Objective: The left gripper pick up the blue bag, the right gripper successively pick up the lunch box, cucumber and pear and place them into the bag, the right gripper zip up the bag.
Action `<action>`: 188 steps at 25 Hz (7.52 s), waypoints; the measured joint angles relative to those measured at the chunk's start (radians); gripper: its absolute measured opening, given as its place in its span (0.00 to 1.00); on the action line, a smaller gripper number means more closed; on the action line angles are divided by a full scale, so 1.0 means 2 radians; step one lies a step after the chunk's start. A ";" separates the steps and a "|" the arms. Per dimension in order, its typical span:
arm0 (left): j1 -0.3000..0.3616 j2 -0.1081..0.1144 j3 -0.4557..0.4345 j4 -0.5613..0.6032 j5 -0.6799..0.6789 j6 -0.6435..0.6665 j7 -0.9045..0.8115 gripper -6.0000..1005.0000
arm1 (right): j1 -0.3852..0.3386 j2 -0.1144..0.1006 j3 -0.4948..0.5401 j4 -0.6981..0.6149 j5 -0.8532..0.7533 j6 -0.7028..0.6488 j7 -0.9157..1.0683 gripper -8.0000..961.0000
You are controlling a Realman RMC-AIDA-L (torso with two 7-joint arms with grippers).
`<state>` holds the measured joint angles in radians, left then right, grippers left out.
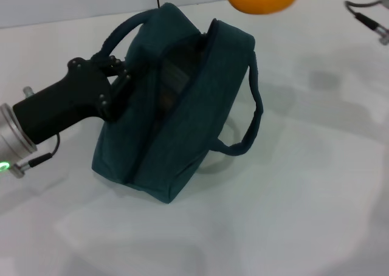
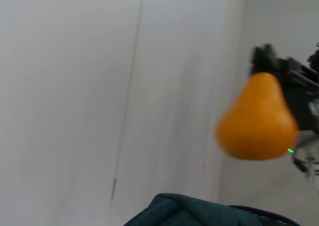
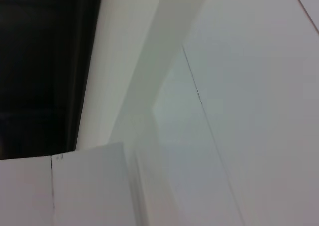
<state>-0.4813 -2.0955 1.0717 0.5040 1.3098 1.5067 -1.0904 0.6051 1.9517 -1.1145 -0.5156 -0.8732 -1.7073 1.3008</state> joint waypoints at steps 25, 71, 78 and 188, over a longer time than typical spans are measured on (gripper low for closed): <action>-0.028 0.000 0.084 -0.034 -0.123 -0.076 -0.010 0.06 | 0.029 0.023 -0.015 -0.008 -0.126 0.039 0.073 0.04; -0.032 0.002 0.080 -0.040 -0.129 -0.078 0.018 0.06 | 0.011 0.030 -0.046 -0.007 -0.152 0.072 0.046 0.44; -0.024 0.002 0.079 -0.041 -0.155 -0.110 0.037 0.06 | -0.026 0.004 -0.028 -0.024 -0.155 -0.001 0.046 0.46; -0.021 0.002 0.081 -0.033 -0.205 -0.081 0.102 0.89 | -0.051 0.038 -0.126 0.032 -0.177 0.039 -0.116 0.08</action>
<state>-0.5225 -2.0908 1.2332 0.4389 0.8991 1.3453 -0.8868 0.5038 2.0280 -1.3673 -0.4511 -1.2270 -1.6291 1.0686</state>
